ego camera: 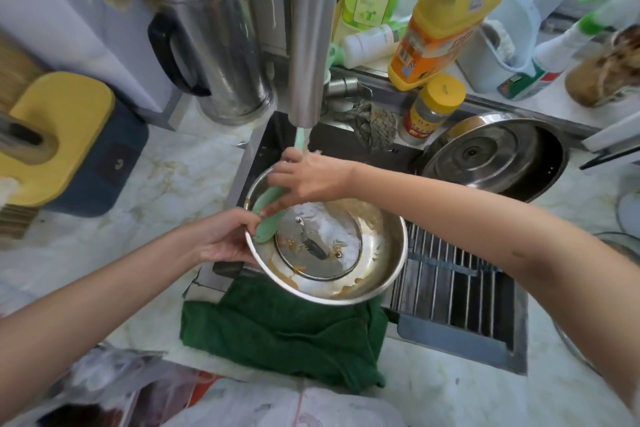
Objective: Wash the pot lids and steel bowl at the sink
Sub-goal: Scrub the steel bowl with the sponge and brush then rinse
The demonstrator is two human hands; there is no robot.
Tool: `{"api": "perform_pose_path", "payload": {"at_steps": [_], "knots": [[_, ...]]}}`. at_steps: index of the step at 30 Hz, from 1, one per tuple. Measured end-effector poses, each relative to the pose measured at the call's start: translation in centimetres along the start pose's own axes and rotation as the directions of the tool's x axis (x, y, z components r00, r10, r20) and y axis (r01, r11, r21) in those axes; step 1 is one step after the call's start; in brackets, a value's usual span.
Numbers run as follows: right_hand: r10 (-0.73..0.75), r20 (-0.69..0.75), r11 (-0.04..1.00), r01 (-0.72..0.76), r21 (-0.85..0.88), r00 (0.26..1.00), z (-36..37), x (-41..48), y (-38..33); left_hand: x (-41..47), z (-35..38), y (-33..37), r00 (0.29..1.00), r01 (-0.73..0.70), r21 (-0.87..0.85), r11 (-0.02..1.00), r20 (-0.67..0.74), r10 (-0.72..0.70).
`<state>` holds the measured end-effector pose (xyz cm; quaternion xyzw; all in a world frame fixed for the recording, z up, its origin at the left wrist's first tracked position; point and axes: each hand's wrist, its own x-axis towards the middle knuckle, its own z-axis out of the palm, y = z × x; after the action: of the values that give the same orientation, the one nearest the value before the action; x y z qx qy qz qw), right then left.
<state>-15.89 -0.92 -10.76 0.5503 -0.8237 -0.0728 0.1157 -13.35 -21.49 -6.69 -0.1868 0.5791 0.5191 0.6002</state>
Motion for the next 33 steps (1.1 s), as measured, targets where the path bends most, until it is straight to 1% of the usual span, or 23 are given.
{"api": "perform_pose_path", "payload": {"at_steps": [2,3,5,6,8,9,10,12,13,14,15,17,18,19,21,22,24,26,28,29,31,32,33], "knots": [[0.000,0.023,0.998,0.002,-0.058,1.000,-0.1,-0.2,0.4,-0.3,0.2,0.0,1.000,-0.001,0.064,0.998,0.011,0.000],[0.006,0.117,0.996,0.004,-0.088,0.993,-0.3,-0.5,0.9,-0.4,0.1,0.0,1.000,0.002,0.093,0.996,0.008,-0.003],[0.083,0.338,0.979,-0.014,-0.204,0.938,-0.1,-1.5,1.7,-0.8,-0.3,0.0,1.000,0.027,0.081,0.996,0.004,-0.027],[0.142,0.372,0.967,-0.048,-0.250,0.917,-0.1,-2.0,1.8,-0.8,-0.6,0.0,1.000,0.030,0.059,0.998,0.002,-0.031],[0.206,0.341,0.952,-0.107,-0.287,0.917,-0.5,-2.2,1.7,-0.8,-1.2,0.2,1.000,0.014,0.036,0.999,-0.012,-0.014],[0.195,0.309,0.957,-0.112,-0.268,0.931,-0.7,-1.7,1.7,-0.8,-1.2,0.3,1.000,0.001,0.046,0.999,-0.012,0.000],[0.146,0.249,0.972,-0.092,-0.217,0.957,-0.9,-1.2,1.6,-0.7,-1.2,0.3,1.000,-0.012,0.071,0.997,-0.008,0.012],[0.026,0.065,0.993,-0.019,-0.116,0.998,-0.5,-0.2,1.1,-0.5,-1.0,0.4,1.000,-0.019,0.104,0.994,-0.003,0.019],[-0.001,-0.023,0.996,-0.001,-0.086,1.000,-0.6,0.3,0.8,-0.5,-0.9,0.4,1.000,-0.020,0.105,0.994,0.000,0.020],[-0.004,-0.055,0.996,-0.001,-0.084,0.998,-0.5,0.4,0.7,-0.5,-0.8,0.3,1.000,-0.023,0.108,0.994,0.000,0.023],[0.008,-0.039,0.996,-0.012,-0.091,0.999,-0.6,0.4,0.7,-0.5,-0.8,0.2,1.000,-0.023,0.116,0.993,0.001,0.023],[0.048,0.135,0.992,-0.031,-0.123,0.990,-0.2,-0.2,0.9,-0.6,-0.8,0.2,1.000,-0.021,0.114,0.993,0.009,0.020],[0.093,0.269,0.988,-0.055,-0.147,0.959,-0.2,-0.5,1.0,-0.7,-0.8,0.1,1.000,-0.015,0.088,0.996,0.012,0.014],[0.160,0.344,0.978,-0.100,-0.185,0.925,-0.2,-0.8,1.4,-0.7,-0.8,0.0,1.000,-0.009,0.063,0.998,0.013,0.008],[0.366,0.341,0.921,-0.285,-0.265,0.866,-1.7,-0.5,1.7,-0.6,-0.7,0.1,1.000,-0.016,0.041,0.999,0.016,0.015],[0.405,0.365,0.905,-0.310,-0.293,0.838,-2.3,-0.4,1.4,-0.6,-0.6,0.1,1.000,-0.022,0.040,0.999,0.007,0.022],[0.382,0.463,0.920,-0.280,-0.274,0.800,-2.3,-0.4,0.6,-0.4,-0.8,0.1,0.999,-0.035,0.030,0.999,-0.028,0.036],[0.477,0.480,0.879,-0.401,-0.259,0.736,-2.5,-0.5,-0.2,-0.2,-1.3,-0.1,0.997,-0.051,-0.008,0.999,-0.062,0.051],[0.618,0.495,0.783,-0.533,-0.320,0.611,-2.6,-1.0,-0.5,-0.3,-1.8,-0.4,0.992,-0.087,-0.052,0.995,-0.092,0.082],[0.643,0.527,0.760,-0.546,-0.351,0.555,-2.7,-1.7,-0.7,-0.2,-2.0,-0.6,0.989,-0.106,-0.082,0.991,-0.113,0.097],[0.631,0.627,0.764,-0.506,-0.400,0.457,-3.0,-2.8,-1.5,0.0,-2.3,-0.9,0.975,-0.167,-0.136,0.977,-0.169,0.143],[0.624,0.679,0.758,-0.509,-0.408,0.387,-2.8,-3.2,-2.3,0.2,-2.3,-1.1,0.965,-0.200,-0.156,0.967,-0.204,0.166],[0.611,0.715,0.752,-0.533,-0.388,0.341,-2.9,-3.3,-3.2,0.6,-2.3,-1.2,0.954,-0.234,-0.173,0.957,-0.229,0.192]]}}
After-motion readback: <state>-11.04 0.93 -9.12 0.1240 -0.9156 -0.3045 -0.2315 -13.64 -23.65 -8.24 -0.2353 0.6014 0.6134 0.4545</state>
